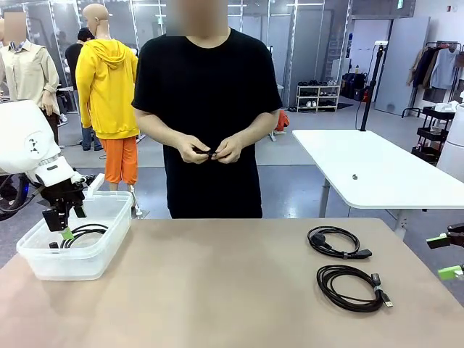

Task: Organize and store the cables.
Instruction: Place the Power Cable into the Organizing box.

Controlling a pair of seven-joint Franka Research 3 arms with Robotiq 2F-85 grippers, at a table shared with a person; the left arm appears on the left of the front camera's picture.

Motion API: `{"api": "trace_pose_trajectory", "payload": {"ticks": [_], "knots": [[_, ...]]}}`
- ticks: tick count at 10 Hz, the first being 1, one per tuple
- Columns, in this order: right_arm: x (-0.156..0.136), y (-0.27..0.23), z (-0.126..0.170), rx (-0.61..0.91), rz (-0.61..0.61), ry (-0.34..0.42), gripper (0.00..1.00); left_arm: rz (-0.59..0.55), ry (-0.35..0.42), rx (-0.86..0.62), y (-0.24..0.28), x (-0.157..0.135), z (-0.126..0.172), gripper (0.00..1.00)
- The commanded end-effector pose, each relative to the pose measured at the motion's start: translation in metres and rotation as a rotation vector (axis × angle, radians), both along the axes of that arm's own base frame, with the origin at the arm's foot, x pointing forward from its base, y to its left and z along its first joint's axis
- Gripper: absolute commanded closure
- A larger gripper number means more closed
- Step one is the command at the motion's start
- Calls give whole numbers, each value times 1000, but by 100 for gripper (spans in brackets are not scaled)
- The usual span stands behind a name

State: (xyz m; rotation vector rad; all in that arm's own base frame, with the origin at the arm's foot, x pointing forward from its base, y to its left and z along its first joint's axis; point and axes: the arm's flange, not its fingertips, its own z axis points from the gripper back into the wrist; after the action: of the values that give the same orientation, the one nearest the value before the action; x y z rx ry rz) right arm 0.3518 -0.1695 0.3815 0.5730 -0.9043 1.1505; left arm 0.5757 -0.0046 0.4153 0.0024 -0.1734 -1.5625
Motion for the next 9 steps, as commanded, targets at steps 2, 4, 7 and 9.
{"api": "trace_pose_trajectory", "payload": {"ticks": [2,4,7,9], "knots": [[0,2,0,9,-3,-19,0,-9,-4,5,1,1,1,0],[0,2,0,9,-3,-19,0,-9,-4,5,1,1,1,0],[0,2,0,9,-3,-19,0,-9,-4,5,1,1,1,0],[0,2,0,9,-3,-19,0,29,-3,-65,4,-3,20,0]]}}
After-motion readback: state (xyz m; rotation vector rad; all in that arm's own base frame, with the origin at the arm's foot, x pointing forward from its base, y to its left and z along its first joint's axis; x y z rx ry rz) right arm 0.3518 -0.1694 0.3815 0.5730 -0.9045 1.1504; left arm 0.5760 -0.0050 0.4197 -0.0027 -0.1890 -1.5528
